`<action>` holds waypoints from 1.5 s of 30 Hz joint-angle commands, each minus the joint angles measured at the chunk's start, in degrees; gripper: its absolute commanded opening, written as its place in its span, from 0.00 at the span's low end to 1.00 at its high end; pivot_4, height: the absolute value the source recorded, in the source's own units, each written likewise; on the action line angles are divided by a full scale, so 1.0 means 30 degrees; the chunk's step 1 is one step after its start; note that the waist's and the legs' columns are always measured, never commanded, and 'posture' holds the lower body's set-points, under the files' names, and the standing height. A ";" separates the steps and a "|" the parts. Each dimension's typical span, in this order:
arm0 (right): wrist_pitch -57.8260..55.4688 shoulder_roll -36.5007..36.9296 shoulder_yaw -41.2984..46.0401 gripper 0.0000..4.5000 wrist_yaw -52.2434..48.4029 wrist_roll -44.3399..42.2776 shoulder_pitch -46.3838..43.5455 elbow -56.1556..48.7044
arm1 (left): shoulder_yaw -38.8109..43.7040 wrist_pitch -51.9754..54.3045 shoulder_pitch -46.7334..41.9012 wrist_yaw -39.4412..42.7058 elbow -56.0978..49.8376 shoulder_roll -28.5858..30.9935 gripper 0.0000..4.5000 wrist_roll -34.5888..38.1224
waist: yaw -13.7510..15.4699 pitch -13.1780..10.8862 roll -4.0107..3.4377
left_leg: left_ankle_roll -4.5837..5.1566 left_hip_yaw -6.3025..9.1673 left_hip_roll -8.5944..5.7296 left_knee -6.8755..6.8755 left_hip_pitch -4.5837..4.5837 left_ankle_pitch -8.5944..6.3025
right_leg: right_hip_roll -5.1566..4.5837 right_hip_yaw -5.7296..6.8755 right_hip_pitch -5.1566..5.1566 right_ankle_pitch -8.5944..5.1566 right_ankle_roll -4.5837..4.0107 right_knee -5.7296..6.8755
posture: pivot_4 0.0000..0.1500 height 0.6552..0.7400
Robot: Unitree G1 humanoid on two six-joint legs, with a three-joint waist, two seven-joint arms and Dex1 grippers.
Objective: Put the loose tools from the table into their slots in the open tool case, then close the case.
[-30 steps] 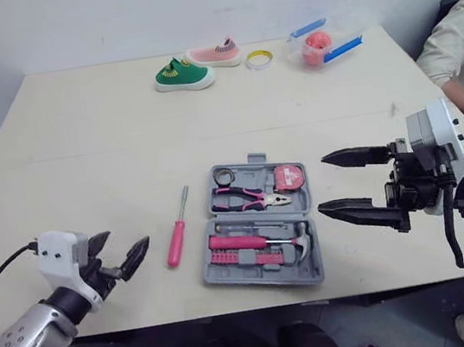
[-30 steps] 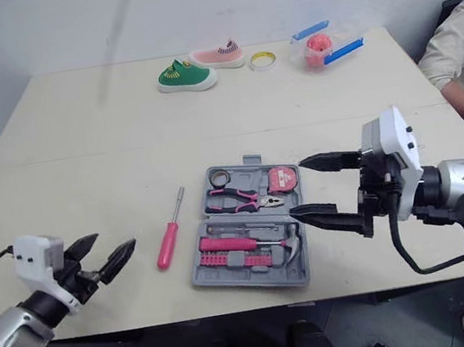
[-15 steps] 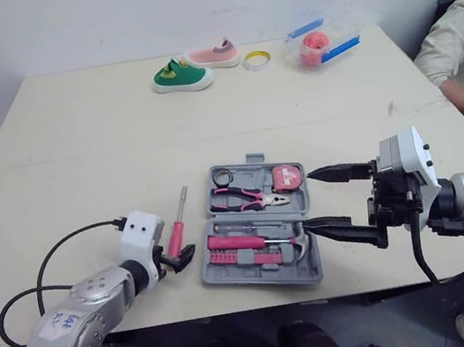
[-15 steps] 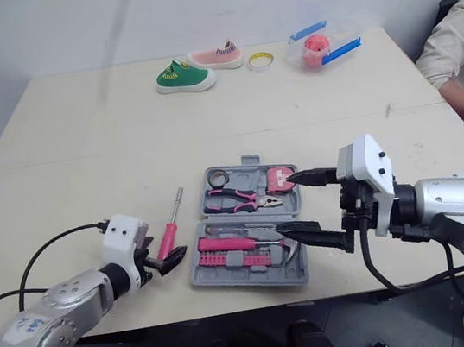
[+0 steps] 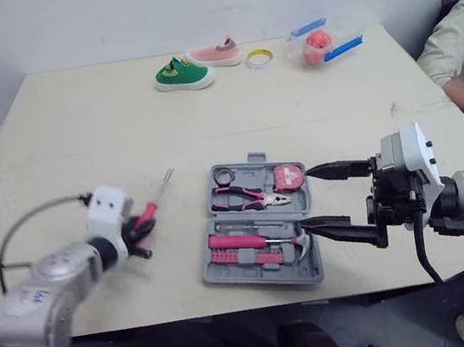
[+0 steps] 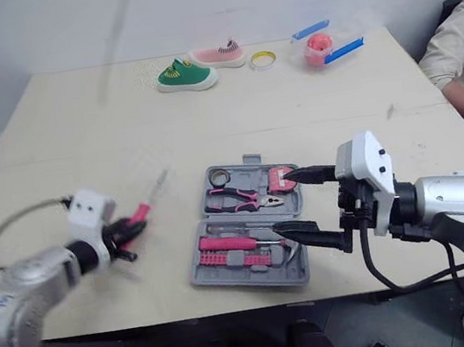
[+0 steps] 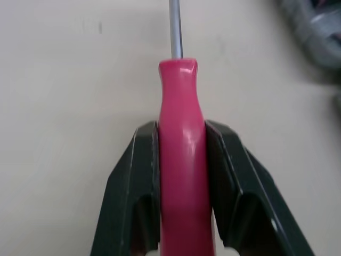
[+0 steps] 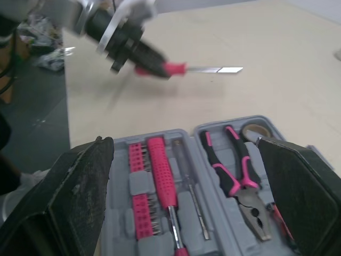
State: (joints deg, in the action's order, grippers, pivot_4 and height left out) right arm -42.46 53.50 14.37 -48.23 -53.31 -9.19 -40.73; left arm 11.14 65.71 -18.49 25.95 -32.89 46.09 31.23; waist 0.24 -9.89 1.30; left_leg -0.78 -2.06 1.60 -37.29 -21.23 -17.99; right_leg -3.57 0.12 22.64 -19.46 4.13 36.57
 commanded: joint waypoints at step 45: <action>0.0472 0.1094 0.1137 1.00 0.0221 0.2151 0.6248 -0.2685 | -0.9864 -1.6034 -0.3221 1.6737 0.6442 -0.1584 0.72 -0.3585 | -0.0084 -0.0027 -0.0054 | 0.0043 -0.0049 0.0011 -0.0102 0.0010 -0.0030 | 0.0067 -0.0074 -0.0026 0.0024 0.0048 0.0027 | 1.00 1.00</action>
State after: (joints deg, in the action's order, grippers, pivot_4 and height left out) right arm -42.33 57.28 16.57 -47.36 -46.44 9.82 -47.18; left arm -20.12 23.31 -29.17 74.29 -14.43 42.06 19.51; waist -0.02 -9.97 1.14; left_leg -0.64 -2.20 1.64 -37.61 -21.21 -18.09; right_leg -3.37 -0.09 22.57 -19.38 4.28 36.64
